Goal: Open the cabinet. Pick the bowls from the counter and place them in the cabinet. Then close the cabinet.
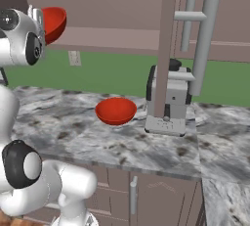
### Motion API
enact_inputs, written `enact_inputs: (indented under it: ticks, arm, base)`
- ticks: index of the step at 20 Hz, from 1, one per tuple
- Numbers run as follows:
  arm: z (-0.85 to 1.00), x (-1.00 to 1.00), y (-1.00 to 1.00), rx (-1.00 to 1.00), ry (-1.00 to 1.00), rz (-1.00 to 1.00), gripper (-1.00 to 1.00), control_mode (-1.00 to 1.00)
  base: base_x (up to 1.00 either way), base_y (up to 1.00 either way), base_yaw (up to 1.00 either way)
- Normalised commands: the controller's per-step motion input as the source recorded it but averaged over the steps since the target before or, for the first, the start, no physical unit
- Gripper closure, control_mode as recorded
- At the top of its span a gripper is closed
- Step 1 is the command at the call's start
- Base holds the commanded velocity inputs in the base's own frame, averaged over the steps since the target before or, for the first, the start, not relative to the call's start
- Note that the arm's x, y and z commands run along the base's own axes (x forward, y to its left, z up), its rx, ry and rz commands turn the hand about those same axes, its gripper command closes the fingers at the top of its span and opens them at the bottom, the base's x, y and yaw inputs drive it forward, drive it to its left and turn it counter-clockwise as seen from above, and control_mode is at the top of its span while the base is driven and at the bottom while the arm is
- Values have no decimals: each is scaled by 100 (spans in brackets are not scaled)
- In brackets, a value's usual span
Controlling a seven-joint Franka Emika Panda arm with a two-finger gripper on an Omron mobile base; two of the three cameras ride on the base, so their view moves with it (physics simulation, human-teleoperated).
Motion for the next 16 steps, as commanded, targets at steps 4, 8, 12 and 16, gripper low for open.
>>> enact_inputs:
  ticks: [4, 8, 12, 16]
  arm:
    - [-13, 47, 33, 0, 0, 0, 100, -100]
    - [-19, 62, 31, 0, 0, 0, 100, -100]
    - [-6, 64, 37, 0, 0, 0, 100, -100]
    - [0, 53, 26, 0, 0, 0, 100, -100]
  base:
    - [0, 0, 0]
    - [0, 0, 0]
    - [0, 0, 0]
    - [0, 0, 0]
